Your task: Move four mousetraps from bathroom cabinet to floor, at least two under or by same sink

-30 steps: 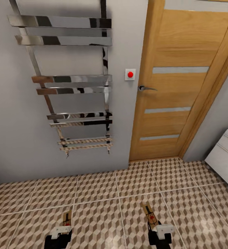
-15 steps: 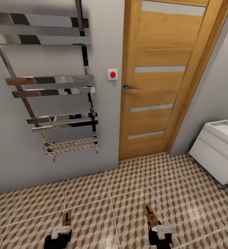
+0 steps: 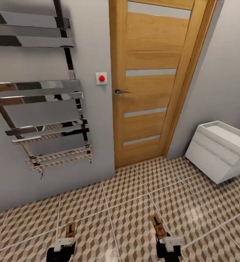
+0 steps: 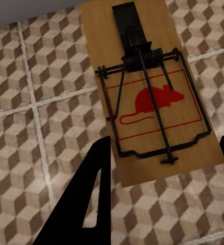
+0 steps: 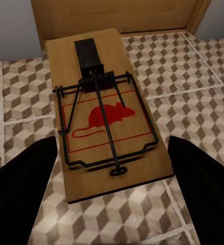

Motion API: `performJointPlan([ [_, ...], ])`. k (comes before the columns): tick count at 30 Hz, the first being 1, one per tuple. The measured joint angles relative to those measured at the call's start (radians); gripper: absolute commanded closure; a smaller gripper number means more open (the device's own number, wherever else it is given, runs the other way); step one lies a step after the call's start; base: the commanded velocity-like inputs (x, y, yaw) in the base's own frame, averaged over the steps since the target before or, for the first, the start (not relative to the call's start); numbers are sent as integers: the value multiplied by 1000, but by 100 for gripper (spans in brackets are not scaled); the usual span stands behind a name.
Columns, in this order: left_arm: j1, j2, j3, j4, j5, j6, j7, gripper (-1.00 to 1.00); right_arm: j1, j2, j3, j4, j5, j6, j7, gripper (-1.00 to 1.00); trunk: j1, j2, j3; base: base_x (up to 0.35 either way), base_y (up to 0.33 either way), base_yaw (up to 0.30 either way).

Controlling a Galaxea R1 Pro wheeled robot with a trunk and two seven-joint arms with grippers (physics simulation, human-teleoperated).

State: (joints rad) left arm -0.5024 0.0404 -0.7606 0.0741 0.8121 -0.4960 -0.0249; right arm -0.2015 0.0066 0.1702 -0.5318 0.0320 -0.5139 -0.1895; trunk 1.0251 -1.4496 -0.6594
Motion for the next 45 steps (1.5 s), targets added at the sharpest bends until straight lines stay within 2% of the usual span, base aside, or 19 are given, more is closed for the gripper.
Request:
performJointPlan([
  [23, 0, 0, 1, 0, 0, 0, 1, 100, 0, 2, 0, 0, 0, 0, 0, 100, 0, 0, 0, 3, -3, -223],
  [45, 0, 0, 0, 0, 0, 0, 1, 100, 0, 2, 0, 0, 0, 0, 0, 100, 0, 0, 0, 120, -77, -227],
])
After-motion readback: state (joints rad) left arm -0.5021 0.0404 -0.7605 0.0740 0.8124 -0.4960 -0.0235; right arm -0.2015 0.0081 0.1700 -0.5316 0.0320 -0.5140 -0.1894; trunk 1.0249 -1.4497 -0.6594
